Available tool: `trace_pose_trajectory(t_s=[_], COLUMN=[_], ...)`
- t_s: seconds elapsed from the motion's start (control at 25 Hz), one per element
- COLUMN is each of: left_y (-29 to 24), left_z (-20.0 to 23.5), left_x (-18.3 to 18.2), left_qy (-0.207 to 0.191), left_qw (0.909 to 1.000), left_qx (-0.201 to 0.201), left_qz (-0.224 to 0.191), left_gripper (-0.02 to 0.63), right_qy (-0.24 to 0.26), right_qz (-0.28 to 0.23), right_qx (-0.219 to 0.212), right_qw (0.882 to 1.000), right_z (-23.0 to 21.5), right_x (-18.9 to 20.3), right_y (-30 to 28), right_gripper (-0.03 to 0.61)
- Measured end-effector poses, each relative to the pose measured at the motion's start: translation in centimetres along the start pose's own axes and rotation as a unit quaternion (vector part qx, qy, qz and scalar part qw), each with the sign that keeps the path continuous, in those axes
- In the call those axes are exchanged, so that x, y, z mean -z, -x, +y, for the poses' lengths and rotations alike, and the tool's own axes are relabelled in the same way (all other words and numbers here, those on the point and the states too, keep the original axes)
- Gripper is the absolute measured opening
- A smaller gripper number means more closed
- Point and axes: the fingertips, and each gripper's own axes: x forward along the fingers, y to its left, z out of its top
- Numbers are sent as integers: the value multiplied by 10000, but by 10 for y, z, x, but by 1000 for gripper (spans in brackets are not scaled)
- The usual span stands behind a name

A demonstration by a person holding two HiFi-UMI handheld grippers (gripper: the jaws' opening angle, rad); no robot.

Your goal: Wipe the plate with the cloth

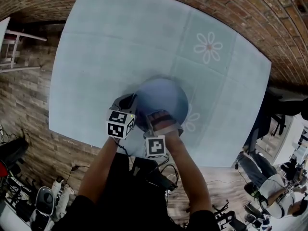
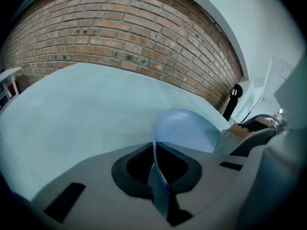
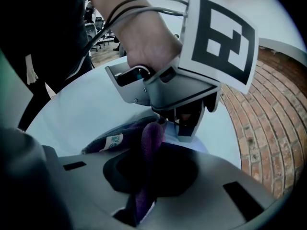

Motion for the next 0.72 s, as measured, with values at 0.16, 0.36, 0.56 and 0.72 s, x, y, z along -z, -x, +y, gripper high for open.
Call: trace_pose_trajectory(t_s=[0.16,0.36,0.56,0.72], left_y=[0,0,-1,0], left_z=[0,0,0,0], left_x=[0,-1,1,-1], left_qy=[-66,-154,-279,-260], left_qw=[10000,9999,9996,9996], left_qx=[26,39,35,81], left_qz=[13,32,66,57], left_gripper=[46,46,48,48], right_qy=[-61,-259,-408,-336], right_qz=[26,19,28,129], right_qx=[-26,14,-29,24], right_qw=[10000,9997,9992,9993], right_z=[-1,-6,-9,-17], right_x=[5,7,12,14], right_y=[-3,-3,-6,-9], right_gripper=[60,60,60,60])
